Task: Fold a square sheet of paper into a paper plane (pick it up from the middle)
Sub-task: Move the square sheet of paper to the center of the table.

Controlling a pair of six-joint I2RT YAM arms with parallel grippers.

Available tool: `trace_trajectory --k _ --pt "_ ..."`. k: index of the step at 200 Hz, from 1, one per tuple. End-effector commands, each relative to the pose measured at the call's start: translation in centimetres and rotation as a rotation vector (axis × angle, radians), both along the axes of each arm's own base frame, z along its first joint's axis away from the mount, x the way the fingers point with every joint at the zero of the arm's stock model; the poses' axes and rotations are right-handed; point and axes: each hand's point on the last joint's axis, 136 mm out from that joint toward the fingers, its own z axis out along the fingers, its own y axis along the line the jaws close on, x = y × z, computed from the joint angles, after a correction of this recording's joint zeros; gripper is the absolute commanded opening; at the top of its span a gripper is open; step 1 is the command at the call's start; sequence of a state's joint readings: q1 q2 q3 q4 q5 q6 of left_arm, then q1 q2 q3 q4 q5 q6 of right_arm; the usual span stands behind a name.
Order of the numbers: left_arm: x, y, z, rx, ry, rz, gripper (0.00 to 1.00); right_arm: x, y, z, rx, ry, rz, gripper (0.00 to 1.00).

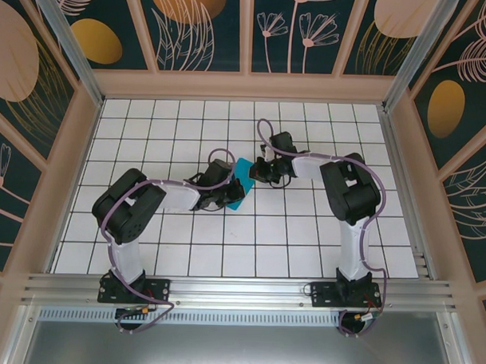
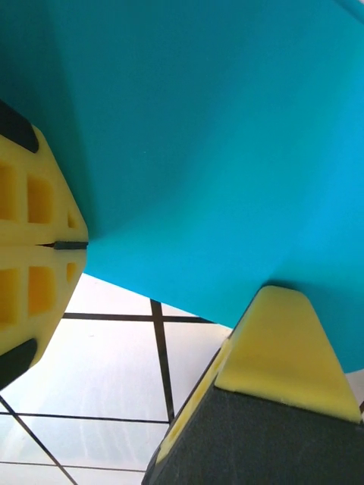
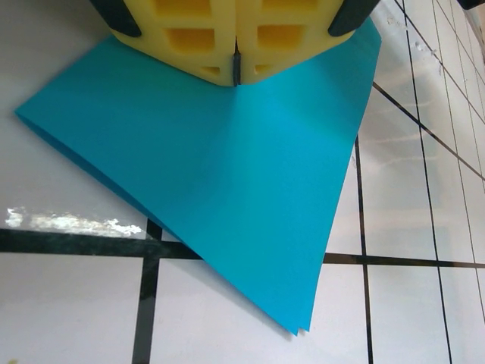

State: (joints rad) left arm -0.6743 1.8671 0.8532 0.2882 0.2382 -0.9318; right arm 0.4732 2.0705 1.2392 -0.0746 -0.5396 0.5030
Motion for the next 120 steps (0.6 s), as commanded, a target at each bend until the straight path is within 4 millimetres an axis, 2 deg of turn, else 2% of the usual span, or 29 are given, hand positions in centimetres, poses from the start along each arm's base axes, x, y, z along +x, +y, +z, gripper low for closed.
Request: trace_trajectory --k 1,32,62,120 --pt "-3.6 0.6 -1.7 0.003 0.093 -0.076 0.00 -0.6 -1.2 -3.2 -0.103 0.051 -0.022 0.00" --pt "-5.6 0.9 -1.3 -0.014 0.104 -0.121 0.00 -0.5 -1.3 -3.6 -0.116 0.058 -0.025 0.00" --pt "-7.2 1.1 -2.2 0.015 0.141 -0.168 0.00 -0.5 -1.3 -3.9 -0.124 0.064 -0.024 0.00" --pt "-8.2 -0.2 -1.9 0.024 0.141 -0.208 0.00 -0.9 -1.7 -4.6 -0.152 0.076 -0.021 0.00"
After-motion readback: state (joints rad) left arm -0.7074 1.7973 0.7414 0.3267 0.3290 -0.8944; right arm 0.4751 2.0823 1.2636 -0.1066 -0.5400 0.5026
